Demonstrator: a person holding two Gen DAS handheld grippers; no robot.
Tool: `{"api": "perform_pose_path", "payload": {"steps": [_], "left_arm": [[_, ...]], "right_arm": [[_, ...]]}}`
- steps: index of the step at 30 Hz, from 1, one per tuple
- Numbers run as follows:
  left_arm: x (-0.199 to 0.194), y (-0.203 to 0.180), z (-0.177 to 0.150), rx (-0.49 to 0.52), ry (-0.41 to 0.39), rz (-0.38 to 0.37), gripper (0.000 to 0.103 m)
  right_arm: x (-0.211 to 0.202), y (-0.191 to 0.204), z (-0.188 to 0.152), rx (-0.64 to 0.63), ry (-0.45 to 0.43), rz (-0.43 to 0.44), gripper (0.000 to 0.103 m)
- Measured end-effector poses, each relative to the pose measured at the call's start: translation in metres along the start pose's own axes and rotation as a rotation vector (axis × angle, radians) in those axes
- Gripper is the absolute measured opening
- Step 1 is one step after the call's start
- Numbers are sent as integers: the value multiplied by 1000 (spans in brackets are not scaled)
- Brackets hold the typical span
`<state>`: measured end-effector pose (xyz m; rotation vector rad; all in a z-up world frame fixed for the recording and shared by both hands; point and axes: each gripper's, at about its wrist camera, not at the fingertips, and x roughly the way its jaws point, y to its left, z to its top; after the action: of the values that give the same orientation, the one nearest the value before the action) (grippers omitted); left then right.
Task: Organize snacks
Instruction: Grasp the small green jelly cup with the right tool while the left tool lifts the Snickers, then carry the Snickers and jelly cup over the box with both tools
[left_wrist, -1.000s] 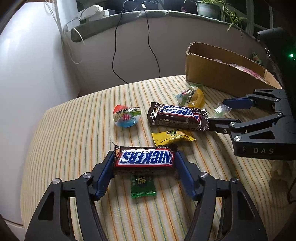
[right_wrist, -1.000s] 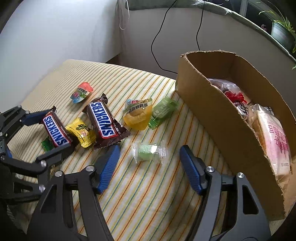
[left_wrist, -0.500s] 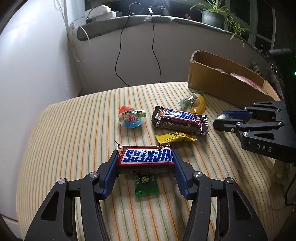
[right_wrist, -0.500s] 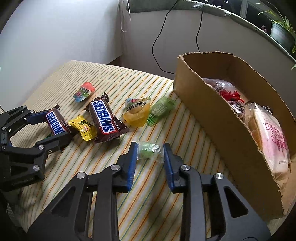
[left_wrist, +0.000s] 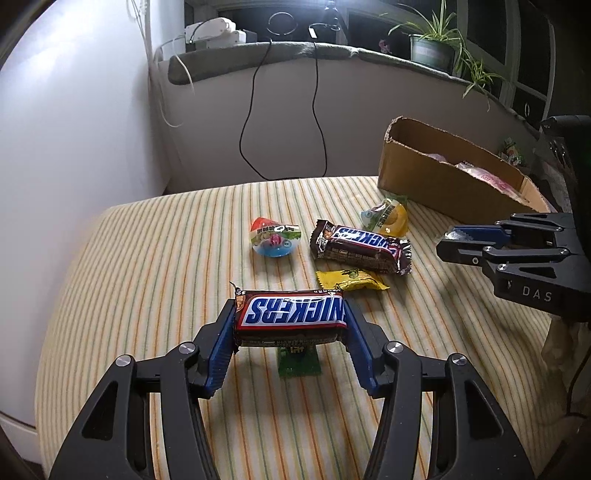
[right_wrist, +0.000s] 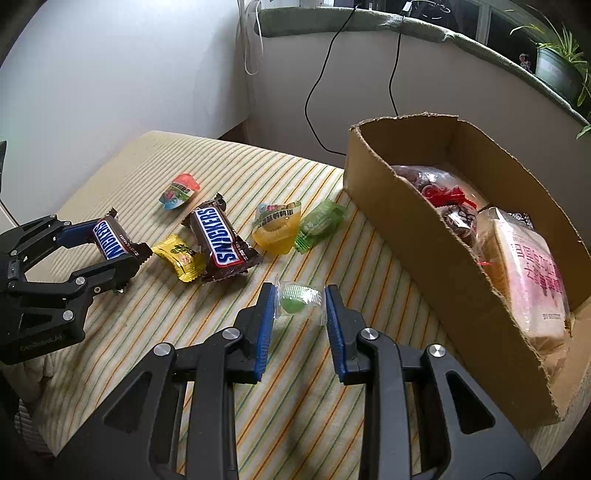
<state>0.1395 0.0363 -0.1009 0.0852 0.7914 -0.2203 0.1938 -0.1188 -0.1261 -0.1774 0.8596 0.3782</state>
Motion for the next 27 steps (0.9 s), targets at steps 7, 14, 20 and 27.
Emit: {"api": "perform_pose_path", "payload": {"steps": [7, 14, 20, 27], "left_arm": [[-11, -6, 8, 2, -35, -2, 55], [-15, -17, 21, 12, -63, -16, 55], [-17, -35, 36, 32, -86, -38, 55], [-14, -59, 56, 60, -109, -67, 55]], "right_arm": [[-23, -2, 1, -5, -31, 11, 28], [-42, -8, 5, -1, -61, 12, 28], [-54, -20, 11, 8, -86, 1, 28], [-71, -48, 15, 35, -114, -30, 28]]}}
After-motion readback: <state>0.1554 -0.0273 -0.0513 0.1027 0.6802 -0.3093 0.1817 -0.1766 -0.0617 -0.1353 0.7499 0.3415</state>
